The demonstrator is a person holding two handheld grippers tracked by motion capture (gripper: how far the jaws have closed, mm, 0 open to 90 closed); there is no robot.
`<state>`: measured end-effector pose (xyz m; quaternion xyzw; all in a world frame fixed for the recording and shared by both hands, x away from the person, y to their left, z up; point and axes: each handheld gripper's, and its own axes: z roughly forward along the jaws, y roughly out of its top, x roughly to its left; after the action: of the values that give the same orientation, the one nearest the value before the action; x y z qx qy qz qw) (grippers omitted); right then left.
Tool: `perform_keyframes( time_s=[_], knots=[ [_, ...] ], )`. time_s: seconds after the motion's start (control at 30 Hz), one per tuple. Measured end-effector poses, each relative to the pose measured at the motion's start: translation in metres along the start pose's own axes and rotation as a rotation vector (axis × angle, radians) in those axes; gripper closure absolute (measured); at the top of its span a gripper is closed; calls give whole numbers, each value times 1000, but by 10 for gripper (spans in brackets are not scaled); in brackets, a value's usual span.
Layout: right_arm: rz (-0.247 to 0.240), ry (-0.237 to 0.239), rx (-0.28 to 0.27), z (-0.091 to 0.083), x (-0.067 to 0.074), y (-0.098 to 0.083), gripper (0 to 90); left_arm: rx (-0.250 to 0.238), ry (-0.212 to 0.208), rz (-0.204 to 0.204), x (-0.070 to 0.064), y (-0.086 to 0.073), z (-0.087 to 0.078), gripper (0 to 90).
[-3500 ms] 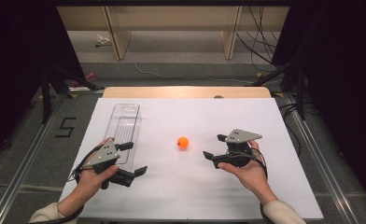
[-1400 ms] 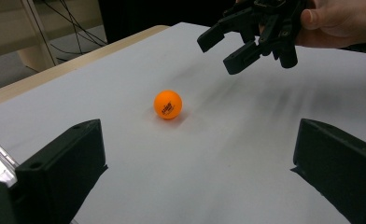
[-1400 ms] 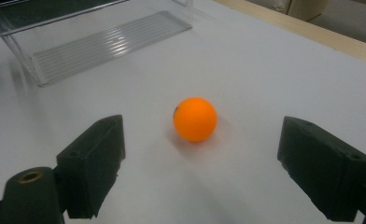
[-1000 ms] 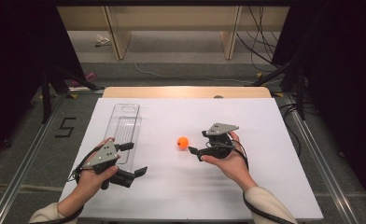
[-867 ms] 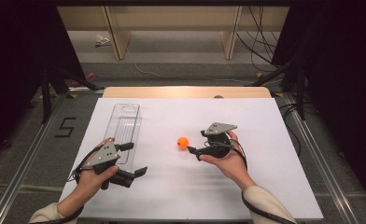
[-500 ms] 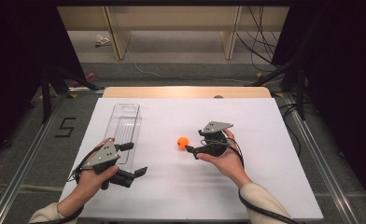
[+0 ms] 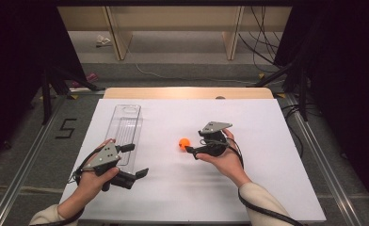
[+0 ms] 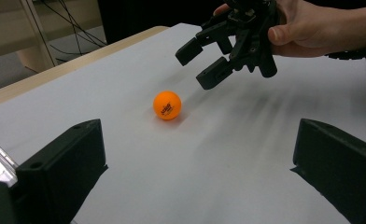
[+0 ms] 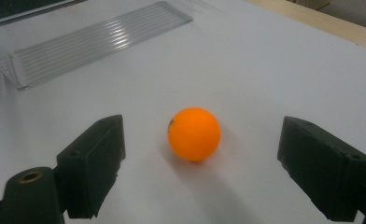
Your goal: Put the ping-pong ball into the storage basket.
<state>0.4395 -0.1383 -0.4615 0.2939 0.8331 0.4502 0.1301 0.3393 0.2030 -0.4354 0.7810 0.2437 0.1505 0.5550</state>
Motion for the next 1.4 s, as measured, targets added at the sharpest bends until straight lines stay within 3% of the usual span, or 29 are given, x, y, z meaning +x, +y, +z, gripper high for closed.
perform_keyframes(
  time_s=[1.4],
  knots=[
    [9, 15, 57, 39, -2, 2, 161, -3, -4, -1, 0, 0, -1, 20]
  ],
)
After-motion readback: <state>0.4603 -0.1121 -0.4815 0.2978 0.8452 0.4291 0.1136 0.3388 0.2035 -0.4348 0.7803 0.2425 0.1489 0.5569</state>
